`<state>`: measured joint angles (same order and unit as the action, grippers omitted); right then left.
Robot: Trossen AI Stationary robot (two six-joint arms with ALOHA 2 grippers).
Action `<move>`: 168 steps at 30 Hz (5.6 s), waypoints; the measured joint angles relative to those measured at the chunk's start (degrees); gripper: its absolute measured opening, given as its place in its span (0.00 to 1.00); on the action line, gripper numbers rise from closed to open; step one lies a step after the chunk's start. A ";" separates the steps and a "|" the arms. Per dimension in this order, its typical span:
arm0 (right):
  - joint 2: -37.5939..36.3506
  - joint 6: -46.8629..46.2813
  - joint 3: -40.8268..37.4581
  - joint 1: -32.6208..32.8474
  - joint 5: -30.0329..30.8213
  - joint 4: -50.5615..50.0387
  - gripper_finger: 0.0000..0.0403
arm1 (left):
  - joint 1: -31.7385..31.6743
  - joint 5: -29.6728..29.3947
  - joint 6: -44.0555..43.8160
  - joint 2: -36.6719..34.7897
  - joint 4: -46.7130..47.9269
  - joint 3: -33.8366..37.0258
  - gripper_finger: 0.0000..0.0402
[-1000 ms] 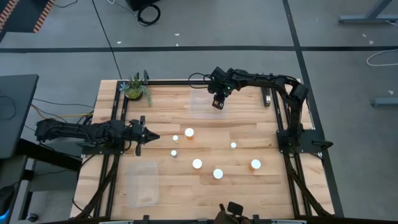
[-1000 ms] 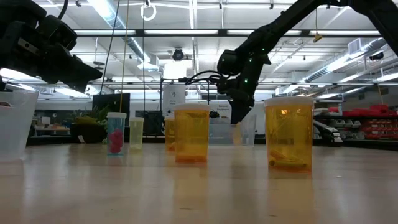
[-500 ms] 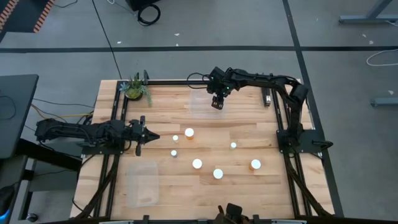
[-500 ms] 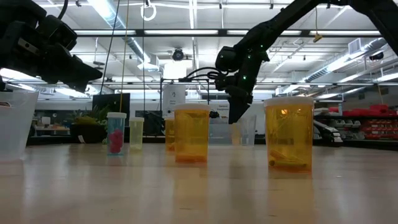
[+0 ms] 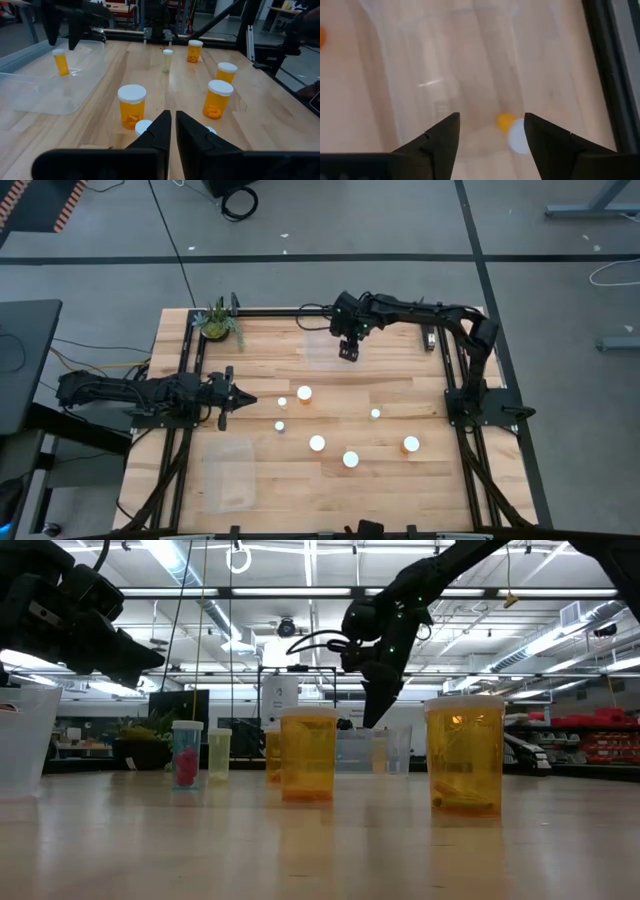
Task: Pick and place medicine bottles into bin by pill shape (circle, oval)
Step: Put the yellow tablet bottle into the top transparent bin
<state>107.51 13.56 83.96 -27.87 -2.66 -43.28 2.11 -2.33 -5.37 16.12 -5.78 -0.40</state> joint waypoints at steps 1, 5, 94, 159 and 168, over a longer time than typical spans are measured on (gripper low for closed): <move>-0.28 0.14 0.00 0.58 -0.01 -0.73 0.57 | 0.00 0.00 0.01 -0.02 -0.15 0.00 0.08; -2.15 0.42 0.00 3.60 -0.35 -0.81 0.57 | 0.00 -0.01 0.02 -0.02 -0.04 0.01 0.07; -5.93 -23.43 -13.18 28.52 3.53 -13.31 0.32 | -0.02 -0.02 0.02 -0.02 0.04 0.02 0.07; 13.51 10.62 29.07 3.04 5.14 -14.88 0.32 | -0.01 0.00 0.02 0.74 0.02 0.00 0.09; 18.64 11.36 29.18 1.70 -0.12 -13.12 0.32 | 0.00 0.00 0.01 0.74 0.02 0.01 0.06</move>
<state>126.16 24.91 113.14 -26.17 -2.78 -56.41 2.11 -2.33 -5.36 16.86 -5.76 -0.40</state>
